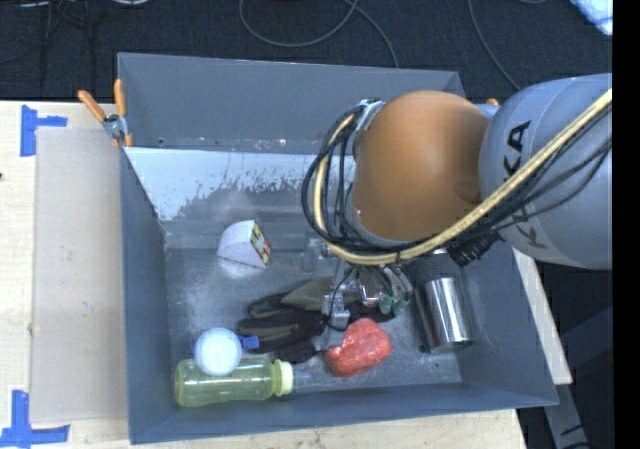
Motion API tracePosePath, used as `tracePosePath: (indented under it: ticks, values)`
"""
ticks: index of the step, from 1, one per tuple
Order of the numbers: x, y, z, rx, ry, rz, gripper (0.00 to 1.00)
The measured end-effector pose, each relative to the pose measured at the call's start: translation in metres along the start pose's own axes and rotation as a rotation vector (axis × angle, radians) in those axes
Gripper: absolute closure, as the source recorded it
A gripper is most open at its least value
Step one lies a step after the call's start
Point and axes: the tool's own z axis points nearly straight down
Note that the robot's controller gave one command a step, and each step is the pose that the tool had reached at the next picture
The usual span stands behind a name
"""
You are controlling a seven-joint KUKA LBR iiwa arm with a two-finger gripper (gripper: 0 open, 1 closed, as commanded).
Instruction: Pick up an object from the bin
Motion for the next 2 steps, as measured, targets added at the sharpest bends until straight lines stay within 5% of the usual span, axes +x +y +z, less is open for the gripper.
tracePosePath:
  ticks: [1, 2]
  values:
    - [-0.001, -0.001, -0.004, -0.001, -0.008, 0.005, 0.00]
    - [-0.008, 0.002, 0.062, -0.002, -0.009, 0.002, 0.00]
